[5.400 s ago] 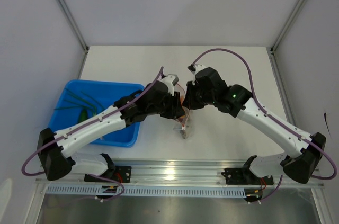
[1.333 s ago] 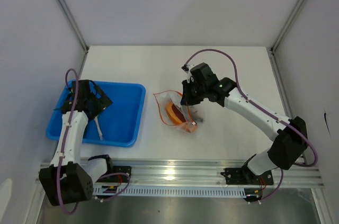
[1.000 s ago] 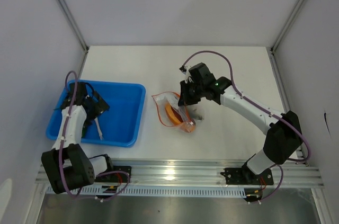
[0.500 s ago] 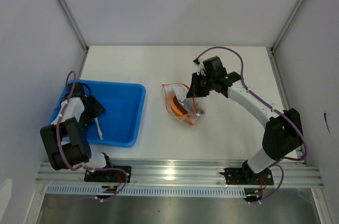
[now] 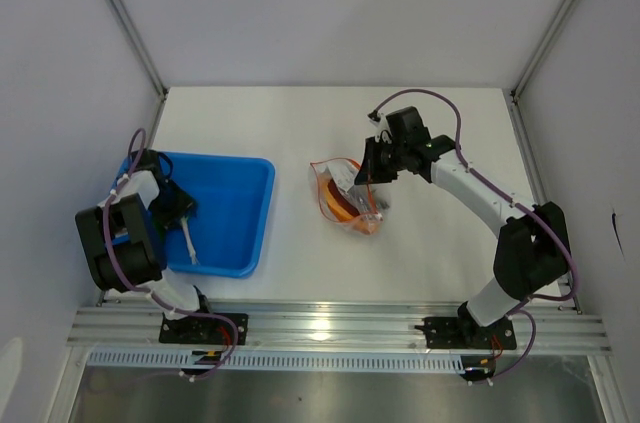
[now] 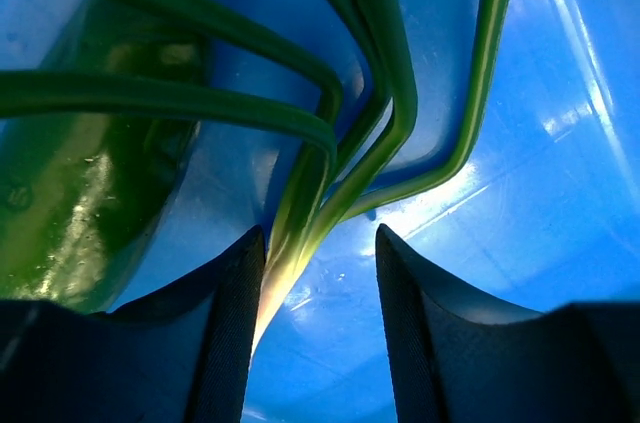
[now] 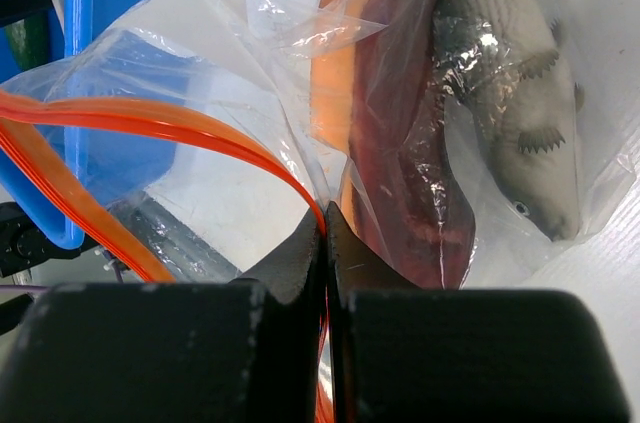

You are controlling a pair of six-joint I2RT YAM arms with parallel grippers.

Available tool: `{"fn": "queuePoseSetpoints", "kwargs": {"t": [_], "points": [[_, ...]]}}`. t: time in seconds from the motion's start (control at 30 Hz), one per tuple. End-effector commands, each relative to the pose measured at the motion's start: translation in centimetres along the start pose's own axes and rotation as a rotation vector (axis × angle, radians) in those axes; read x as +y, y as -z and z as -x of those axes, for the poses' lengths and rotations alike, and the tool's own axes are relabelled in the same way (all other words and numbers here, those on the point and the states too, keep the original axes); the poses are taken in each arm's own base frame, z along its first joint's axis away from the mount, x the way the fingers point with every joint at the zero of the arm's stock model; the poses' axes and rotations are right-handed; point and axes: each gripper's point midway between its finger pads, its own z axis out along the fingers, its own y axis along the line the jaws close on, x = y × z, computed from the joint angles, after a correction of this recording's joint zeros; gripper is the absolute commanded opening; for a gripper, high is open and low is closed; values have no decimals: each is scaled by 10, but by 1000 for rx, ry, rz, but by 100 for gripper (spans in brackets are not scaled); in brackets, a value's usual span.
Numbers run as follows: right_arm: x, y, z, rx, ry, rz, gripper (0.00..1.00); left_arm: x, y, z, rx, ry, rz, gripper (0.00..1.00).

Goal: Place the food in the zip-top bag and seal the zipper
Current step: Pick up the fake vegetable from the bin.

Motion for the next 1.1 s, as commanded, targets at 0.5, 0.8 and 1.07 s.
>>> {"fn": "queuePoseSetpoints", "kwargs": {"t": [0.5,0.8,1.07], "points": [[5,15,13,-66,-1,5,0,-15,22,8,-63,-70,-7,0],[2,27,19,-104,1,-46,0,-101,136,-28,-208,-267,-369,1],[-10,36,28,-178,68,-215,0,-140,254,-91,-286,-514,-770,1]]}}
